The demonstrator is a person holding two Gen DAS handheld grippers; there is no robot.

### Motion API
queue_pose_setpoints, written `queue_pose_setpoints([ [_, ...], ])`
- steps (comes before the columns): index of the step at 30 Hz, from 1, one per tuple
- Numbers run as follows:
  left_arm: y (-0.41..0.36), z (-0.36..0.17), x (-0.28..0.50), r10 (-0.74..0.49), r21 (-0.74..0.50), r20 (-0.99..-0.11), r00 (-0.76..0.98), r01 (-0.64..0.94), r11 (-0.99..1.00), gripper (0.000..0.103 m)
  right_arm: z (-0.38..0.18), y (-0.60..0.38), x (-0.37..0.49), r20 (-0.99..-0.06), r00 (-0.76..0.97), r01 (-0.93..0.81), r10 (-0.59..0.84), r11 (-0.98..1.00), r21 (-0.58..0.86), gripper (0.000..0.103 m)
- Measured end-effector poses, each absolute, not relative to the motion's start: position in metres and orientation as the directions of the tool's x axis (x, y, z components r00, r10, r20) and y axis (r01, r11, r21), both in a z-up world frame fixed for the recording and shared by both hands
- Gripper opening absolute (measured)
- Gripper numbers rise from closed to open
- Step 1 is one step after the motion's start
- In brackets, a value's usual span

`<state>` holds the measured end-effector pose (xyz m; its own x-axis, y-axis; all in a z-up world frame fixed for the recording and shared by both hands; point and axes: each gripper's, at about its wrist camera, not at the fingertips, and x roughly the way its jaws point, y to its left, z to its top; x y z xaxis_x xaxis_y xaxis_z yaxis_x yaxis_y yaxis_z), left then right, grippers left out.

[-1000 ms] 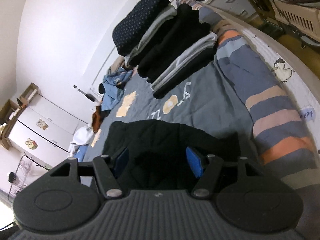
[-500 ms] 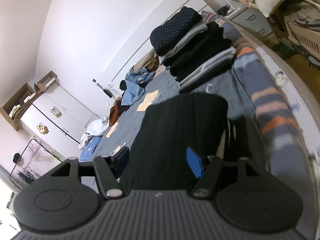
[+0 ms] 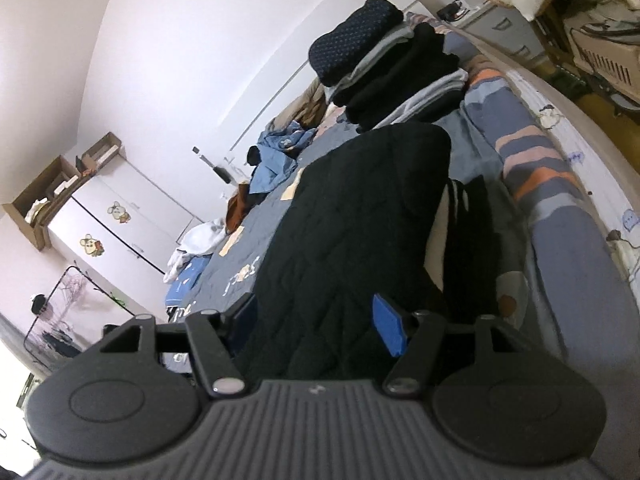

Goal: Fold clothes
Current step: 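Press the jacket flat with the left gripper and open it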

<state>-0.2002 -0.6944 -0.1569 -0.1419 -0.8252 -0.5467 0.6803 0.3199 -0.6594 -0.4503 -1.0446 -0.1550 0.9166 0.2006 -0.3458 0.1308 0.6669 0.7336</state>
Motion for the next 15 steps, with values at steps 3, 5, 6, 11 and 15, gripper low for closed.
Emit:
queue_pose_setpoints([
  [3,-0.696,-0.166,-0.197,-0.819,-0.679,-0.555,-0.146,0.648,0.345,0.074,-0.159,-1.045,-0.451,-0.345,0.916,0.128,0.206,0.665,0.736,0.063],
  [5,-0.699,-0.174,-0.198,-0.826,-0.714,-0.538,-0.168,0.611,0.341,0.076,-0.161,-1.046,-0.451,-0.345,0.915,0.127,0.208,0.664,0.737,0.063],
  [6,-0.701,-0.178,-0.198,-0.830,-0.732,-0.528,-0.180,0.591,0.338,0.076,-0.162,-1.046,-0.451,-0.346,0.915,0.127,0.208,0.665,0.736,0.063],
  [11,-0.705,-0.178,-0.207,-0.833,-0.717,-0.528,-0.166,0.613,0.333,0.054,-0.169,-1.047,-0.454,-0.336,0.919,0.131,0.205,0.645,0.753,0.063],
  [15,-0.694,-0.163,-0.200,-0.859,-0.731,-0.489,-0.155,0.610,0.306,0.030,-0.170,-1.048,-0.454,-0.326,0.919,0.122,0.220,0.629,0.768,0.063],
])
